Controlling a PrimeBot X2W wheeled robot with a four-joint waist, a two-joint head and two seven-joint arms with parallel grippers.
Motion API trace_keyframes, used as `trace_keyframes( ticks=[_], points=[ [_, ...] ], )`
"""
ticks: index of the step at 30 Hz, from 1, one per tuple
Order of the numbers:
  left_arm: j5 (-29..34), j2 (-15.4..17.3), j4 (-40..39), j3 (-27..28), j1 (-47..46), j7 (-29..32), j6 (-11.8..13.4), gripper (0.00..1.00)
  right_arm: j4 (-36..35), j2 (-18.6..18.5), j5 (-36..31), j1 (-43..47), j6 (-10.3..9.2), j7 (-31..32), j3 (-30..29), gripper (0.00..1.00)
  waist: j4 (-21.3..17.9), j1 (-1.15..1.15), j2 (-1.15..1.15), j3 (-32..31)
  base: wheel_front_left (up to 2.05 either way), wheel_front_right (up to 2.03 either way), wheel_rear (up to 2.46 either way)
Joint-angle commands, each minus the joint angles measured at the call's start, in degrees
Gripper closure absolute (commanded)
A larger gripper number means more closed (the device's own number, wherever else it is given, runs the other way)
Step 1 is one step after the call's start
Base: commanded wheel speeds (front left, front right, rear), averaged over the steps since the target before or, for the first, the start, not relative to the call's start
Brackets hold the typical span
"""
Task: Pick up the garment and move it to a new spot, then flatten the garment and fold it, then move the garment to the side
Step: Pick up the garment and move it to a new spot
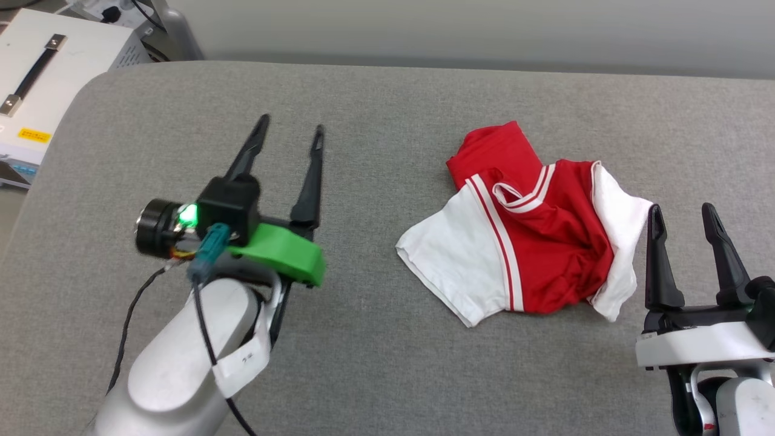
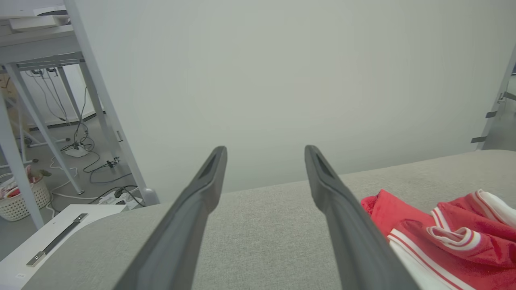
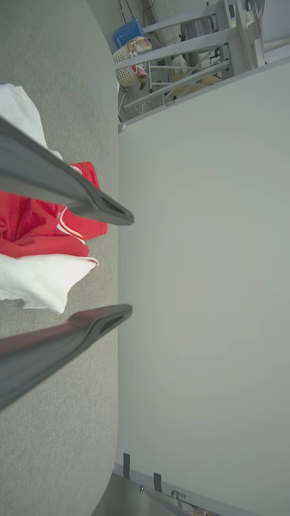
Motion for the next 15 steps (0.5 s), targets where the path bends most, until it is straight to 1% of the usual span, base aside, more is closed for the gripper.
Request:
trace_keyframes(
  ticks=[1,3,4,7,9,12,15],
  points=[
    [1.55,0.52,-1.67,2.94,3.85,-0.31,1.08,0.0,0.04,-0.06,-0.25,1.08,-0.05,-0.52,0.34,0.0,1.62,0.0,0.0,-1.78,0.0,0.0,0.0],
    [2.77,0.62,-3.22,6.52,8.06,-0.31,1.76,0.0,0.14,-0.06,-0.29,1.4,-0.05,-0.52,0.62,0.0,1.84,0.0,0.0,-2.19,0.0,0.0,0.0],
    [3.64,0.35,-4.28,9.16,11.05,-0.32,1.98,0.0,0.17,-0.06,-0.24,1.65,-0.05,-0.52,0.67,0.0,2.05,0.0,0.0,-2.45,0.0,0.0,0.0],
    [5.6,-0.9,-6.23,14.47,16.81,-0.32,1.52,0.0,0.38,-0.06,0.01,2.13,-0.05,-0.52,1.01,0.0,2.37,0.0,0.0,-3.04,0.0,0.0,0.0],
    [6.99,-2.19,-7.29,17.47,20.35,-0.32,0.31,0.0,0.65,-0.06,0.28,2.56,-0.05,-0.52,1.24,0.0,2.54,0.0,0.0,-3.57,0.0,0.0,0.0],
    [8.98,-4.86,-8.53,21.35,24.9,-0.32,-2.54,0.0,1.12,-0.06,0.82,3.36,-0.05,-0.52,1.65,0.0,2.65,0.0,0.0,-4.32,0.0,0.0,0.0],
    [11.06,-7.5,-9.16,24.05,27.97,-0.32,-5.37,0.0,1.68,-0.06,1.41,4.15,-0.05,-0.52,2.19,0.0,2.63,0.0,0.0,-4.86,0.0,0.0,0.0]
  ],
)
